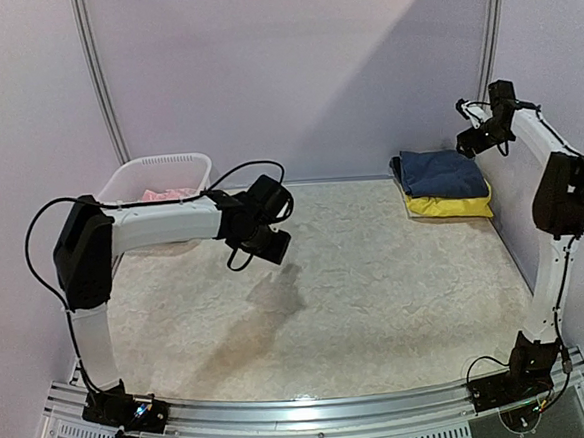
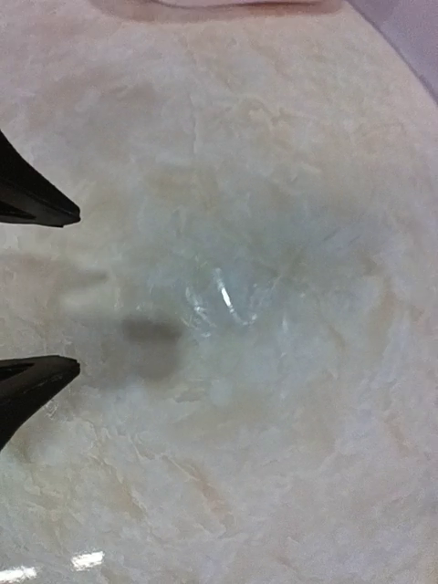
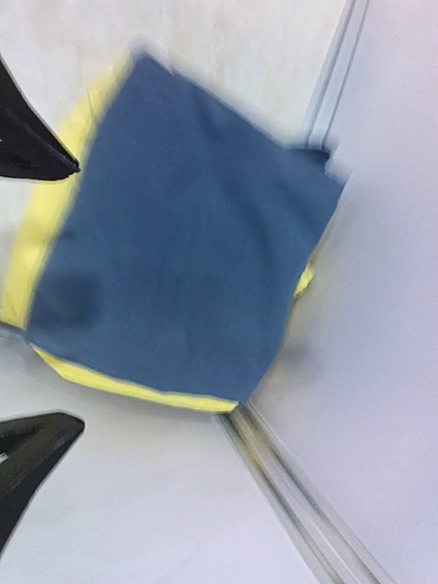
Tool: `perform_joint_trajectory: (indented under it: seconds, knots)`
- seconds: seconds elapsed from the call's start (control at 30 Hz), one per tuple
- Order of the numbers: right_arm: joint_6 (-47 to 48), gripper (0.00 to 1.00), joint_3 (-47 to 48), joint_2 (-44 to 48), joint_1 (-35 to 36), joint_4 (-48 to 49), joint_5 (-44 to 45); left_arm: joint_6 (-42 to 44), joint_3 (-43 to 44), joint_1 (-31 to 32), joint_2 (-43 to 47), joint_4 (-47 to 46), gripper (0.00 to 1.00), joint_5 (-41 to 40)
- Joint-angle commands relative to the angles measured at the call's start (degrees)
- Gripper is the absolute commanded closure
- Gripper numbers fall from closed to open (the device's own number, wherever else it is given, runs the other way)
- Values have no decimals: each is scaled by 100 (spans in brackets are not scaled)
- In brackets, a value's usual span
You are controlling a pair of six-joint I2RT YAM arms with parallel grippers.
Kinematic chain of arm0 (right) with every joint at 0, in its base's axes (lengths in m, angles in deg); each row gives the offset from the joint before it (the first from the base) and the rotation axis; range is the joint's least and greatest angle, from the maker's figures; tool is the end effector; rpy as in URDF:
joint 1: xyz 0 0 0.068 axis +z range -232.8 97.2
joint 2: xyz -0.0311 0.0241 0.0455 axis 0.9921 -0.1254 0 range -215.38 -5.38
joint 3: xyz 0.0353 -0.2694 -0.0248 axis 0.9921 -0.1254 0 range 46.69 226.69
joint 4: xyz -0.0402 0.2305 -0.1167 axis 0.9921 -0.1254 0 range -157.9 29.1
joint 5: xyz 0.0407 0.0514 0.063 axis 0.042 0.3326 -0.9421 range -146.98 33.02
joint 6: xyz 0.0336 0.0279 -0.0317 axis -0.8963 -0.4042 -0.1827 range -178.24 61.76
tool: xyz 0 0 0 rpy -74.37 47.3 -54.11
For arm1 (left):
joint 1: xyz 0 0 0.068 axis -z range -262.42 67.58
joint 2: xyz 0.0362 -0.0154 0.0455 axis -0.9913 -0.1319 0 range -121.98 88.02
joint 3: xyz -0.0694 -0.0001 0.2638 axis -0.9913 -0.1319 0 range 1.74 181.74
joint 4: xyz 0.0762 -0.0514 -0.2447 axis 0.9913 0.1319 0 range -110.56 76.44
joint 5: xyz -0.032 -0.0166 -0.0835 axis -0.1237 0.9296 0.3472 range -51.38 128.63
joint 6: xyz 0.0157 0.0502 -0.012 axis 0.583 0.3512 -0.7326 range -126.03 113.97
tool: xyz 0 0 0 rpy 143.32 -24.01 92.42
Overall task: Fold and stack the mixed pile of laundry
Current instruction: Place the square-folded tank top at the corner of the board, then pick up the crumpled shorts and place them in the bin.
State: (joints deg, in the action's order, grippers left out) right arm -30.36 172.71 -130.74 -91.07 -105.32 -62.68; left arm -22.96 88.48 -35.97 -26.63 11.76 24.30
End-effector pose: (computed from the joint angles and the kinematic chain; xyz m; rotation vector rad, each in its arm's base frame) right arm 0.4914 -0.0679 0.3160 -0.4470 2.2953 -0.1991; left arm 0.3015 -0.3046 0.1975 0.5721 2.5078 -0.0840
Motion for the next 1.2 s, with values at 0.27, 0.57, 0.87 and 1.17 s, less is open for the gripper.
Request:
perform_joint_trajectory:
  seconds: [0.27, 0.57, 0.87, 1.17]
  knots:
    - [-1148, 1, -4427, 3243, 135, 480, -3047, 251, 1967, -705, 772, 1098, 40, -1648]
    - [-635, 1, -6602, 5085, 955, 665, -3606, 369, 3965, -1762, -224, 2247, 40, -1560]
    - [-538, 1, -7022, 5464, 1178, 682, -3516, 358, 4745, -2845, -1087, 2405, 41, -1241]
    - [-515, 1, -7047, 5199, 1181, 663, -3713, 640, 5716, -3531, -2472, 2085, 42, -1143]
